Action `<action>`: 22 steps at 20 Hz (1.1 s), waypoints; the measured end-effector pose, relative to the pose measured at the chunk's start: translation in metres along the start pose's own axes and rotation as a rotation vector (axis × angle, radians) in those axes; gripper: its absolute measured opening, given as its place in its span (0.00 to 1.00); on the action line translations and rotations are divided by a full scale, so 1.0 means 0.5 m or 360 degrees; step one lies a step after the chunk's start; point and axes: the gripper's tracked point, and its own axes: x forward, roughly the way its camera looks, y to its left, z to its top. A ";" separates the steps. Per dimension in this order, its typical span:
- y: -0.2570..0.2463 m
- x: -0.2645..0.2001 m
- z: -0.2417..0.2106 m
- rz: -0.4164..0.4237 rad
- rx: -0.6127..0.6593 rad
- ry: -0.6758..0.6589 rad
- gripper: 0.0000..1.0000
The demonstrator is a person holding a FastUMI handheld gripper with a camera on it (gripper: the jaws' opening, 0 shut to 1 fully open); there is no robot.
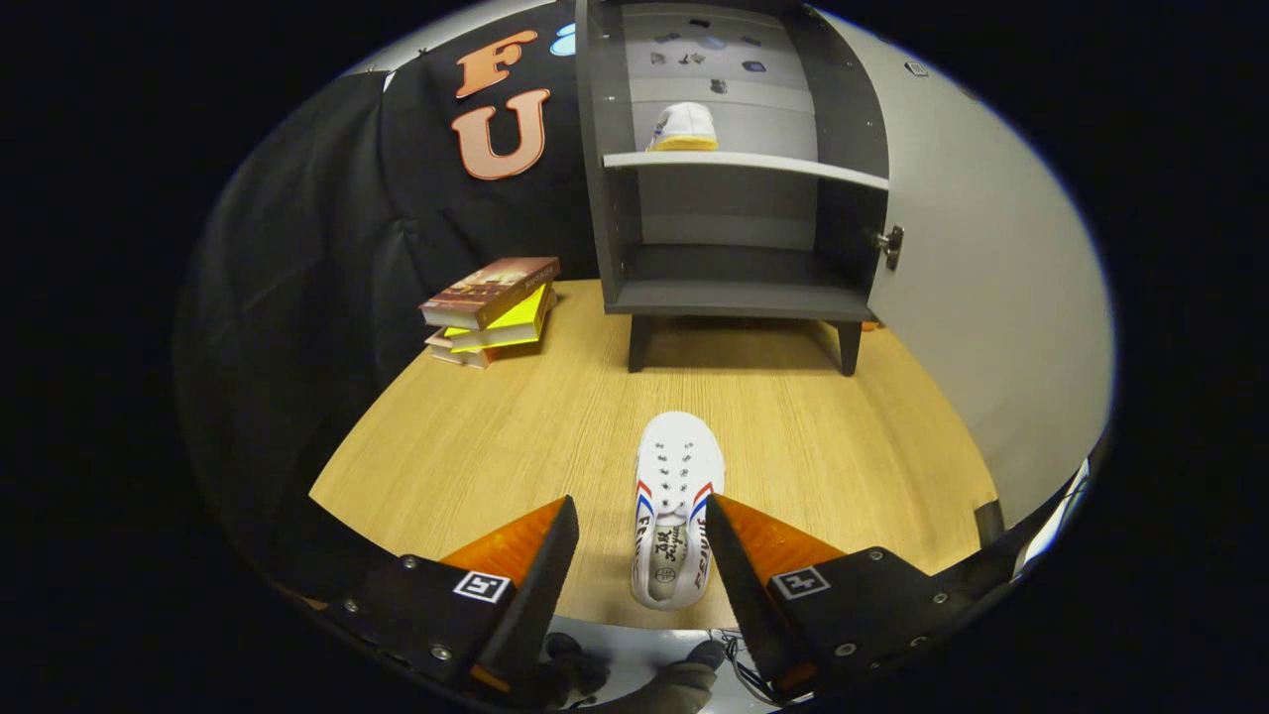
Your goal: Open the shoe cabinet door, grab the shoes and put them into the shoe cabinet, then close the shoe cabinet door.
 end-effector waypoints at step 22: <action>0.012 0.048 -0.037 -0.0147 0.0253 0.0171 0.01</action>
